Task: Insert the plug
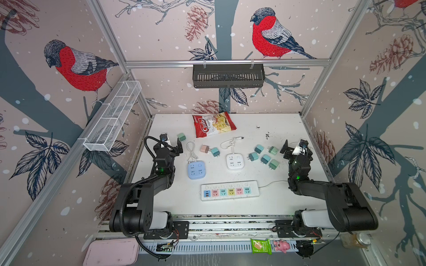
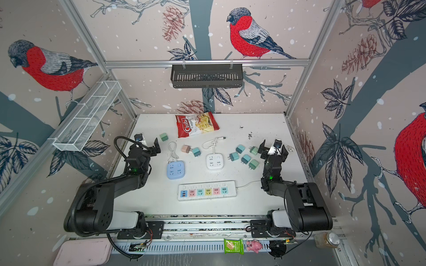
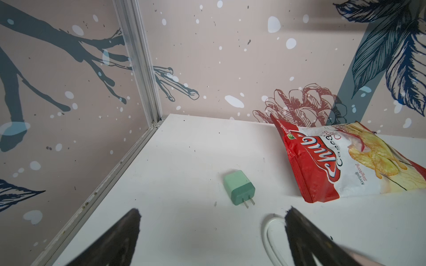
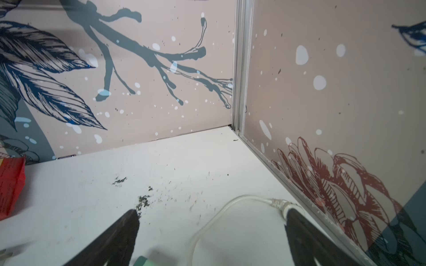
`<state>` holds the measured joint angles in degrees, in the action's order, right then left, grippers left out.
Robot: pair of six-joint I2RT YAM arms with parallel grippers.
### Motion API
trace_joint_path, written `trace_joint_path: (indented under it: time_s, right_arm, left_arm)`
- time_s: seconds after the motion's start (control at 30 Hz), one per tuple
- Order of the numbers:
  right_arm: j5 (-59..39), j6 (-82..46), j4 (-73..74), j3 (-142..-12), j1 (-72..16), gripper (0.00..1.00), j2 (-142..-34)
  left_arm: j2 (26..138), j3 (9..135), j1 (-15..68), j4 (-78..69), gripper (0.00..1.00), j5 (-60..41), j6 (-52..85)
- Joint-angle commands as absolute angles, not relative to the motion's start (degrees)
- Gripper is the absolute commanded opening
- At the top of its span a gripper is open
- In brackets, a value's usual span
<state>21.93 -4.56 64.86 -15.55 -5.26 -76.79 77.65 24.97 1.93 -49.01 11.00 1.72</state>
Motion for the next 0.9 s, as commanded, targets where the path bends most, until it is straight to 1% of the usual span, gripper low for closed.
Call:
trace_joint_path:
  time_s: [0.0,0.07,0.13,0.2,0.23,0.27,0.33,0.37,0.4,0.43,0.47,0.57,0.6,0.63,0.7,0.77,0.87]
  right_arm:
    - [27.09,-5.3,58.05,-16.0,-6.22,0.99,-73.84]
    - [30.1,-9.14,54.43,-17.14,-6.42,1.0,-71.24]
    - [33.48,-16.35,44.15,-21.48,-6.13,1.0,-68.24]
    - [31.26,-21.86,28.31,-28.46,-4.95,1.0,-66.92]
    - [28.96,-21.93,22.1,-31.55,-4.59,1.0,-66.84]
    - [28.59,-23.37,15.93,-34.52,-4.31,1.0,-66.95]
    - [31.27,-30.13,11.31,-35.47,-3.98,1.0,-67.21]
    - [28.52,-32.1,10.87,-35.13,-3.46,1.0,-66.85]
    - [20.46,-31.84,9.74,-35.77,-2.42,1.0,-66.15]
    - [13.76,-31.19,8.62,-36.57,-1.85,0.99,-64.94]
    - [9.67,-31.85,6.74,-37.39,-2.23,1.0,-63.41]
    - [10.36,-36.46,1.71,-37.97,-6.68,0.99,-58.05]
    - [10.2,-37.51,0.81,-37.47,-8.77,0.99,-56.55]
    - [10.1,-38.09,0.31,-36.84,-10.81,1.0,-55.29]
    - [10.55,-39.54,-1.19,-35.27,-15.91,0.99,-53.02]
    - [11.53,-41.05,-3.42,-34.19,-19.82,1.0,-51.1]
    - [13.47,-43.19,-6.93,-32.78,-24.29,1.0,-48.92]
  left_arm:
    - [72.98,25.95,3.44,-39.21,0.98,16.79,1.93]
    - [68.32,24.5,4.91,-40.46,0.98,17.8,2.19]
    - [62.79,22.52,5.36,-40.63,0.98,17.31,6.44]
    - [56.73,22.13,5.36,-36.93,0.98,15.47,13.36]
    - [54.41,22.55,5.36,-33.7,0.97,14.52,16.88]
    - [51.93,23.06,5.36,-30.06,0.98,12.65,20.21]
    - [48.79,22.58,5.36,-29.67,0.98,4.48,21.77]
    - [47.62,21.93,5.37,-30.89,0.98,-0.85,21.34]
    - [46.57,21.03,5.36,-32.1,0.98,-5.05,21.31]
    - [45.64,20.43,5.37,-32.59,0.97,-6.98,22.02]
    - [44.68,20.32,5.36,-31.25,0.98,-6.24,24.07]
    - [42.85,20.95,5.0,-21.1,0.98,8.01,38.14]
    - [42.8,20.4,4.44,-18.18,0.98,11.26,43.66]
    - [43.02,19.2,3.47,-17.98,0.98,10.53,45.43]
    - [44.0,17.07,1.26,-20.17,0.98,7.08,42.76]
    - [45.13,19.79,-0.31,-13.16,0.97,9.78,46.1]
    - [46.17,24.16,-0.83,-11.84,0.96,1.83,40.38]
